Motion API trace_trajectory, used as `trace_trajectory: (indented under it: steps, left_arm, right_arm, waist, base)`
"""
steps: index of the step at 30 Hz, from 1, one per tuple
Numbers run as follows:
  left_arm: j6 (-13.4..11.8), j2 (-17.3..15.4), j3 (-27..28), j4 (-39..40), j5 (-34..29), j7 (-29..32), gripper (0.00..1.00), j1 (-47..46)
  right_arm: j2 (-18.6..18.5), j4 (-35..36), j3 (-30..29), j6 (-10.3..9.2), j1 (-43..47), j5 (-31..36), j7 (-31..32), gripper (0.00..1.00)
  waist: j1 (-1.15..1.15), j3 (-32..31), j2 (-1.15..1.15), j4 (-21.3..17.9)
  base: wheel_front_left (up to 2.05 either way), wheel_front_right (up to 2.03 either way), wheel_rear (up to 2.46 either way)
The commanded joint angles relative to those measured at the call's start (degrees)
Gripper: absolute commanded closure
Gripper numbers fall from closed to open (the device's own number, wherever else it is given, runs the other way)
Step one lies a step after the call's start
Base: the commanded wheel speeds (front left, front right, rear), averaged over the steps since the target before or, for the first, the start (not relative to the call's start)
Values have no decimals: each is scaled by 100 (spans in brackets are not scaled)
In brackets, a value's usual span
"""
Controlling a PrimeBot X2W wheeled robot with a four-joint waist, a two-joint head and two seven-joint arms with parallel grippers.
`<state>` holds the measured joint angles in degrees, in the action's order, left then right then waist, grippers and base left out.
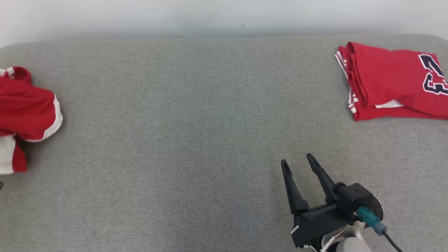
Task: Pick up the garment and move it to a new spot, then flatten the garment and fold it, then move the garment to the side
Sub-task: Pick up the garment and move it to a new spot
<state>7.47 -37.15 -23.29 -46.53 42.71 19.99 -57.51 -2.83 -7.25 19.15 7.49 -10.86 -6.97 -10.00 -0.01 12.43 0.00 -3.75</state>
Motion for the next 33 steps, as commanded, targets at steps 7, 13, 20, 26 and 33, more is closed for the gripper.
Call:
trace_trajectory:
  steps: [7, 13, 20, 26, 33]
  left_arm:
    - [-4, -197, -438, 691, 270, -214, 100, -149]
    - [-3, -314, -858, 1349, 379, -290, 100, -325]
    - [-3, -316, -1247, 2022, 503, -307, 100, -564]
    - [-3, -97, -1511, 2562, 591, -305, 100, -753]
    - [-24, 414, -1685, 2899, 580, -486, 100, -801]
  right_arm:
    - [-7, 73, -159, 1, 133, 26, 18, 0]
    - [-8, 111, -303, 1, 186, 11, -8, 0]
    - [-7, 79, -433, 1, 220, -47, -66, 0]
    - [-6, 34, -516, 1, 231, -126, -130, 0]
    - [-6, -4, -664, 1, 288, -132, -175, 0]
  waist:
    - [1, -180, 0, 145]
    - [1, -256, 0, 161]
    - [1, -364, 0, 71]
    - [1, -442, 0, -190]
    - [1, -464, 0, -504]
  base:
    - [0, 0, 0]
    - [0, 0, 0]
    - [0, 0, 0]
    - [0, 0, 0]
    - [0, 0, 0]
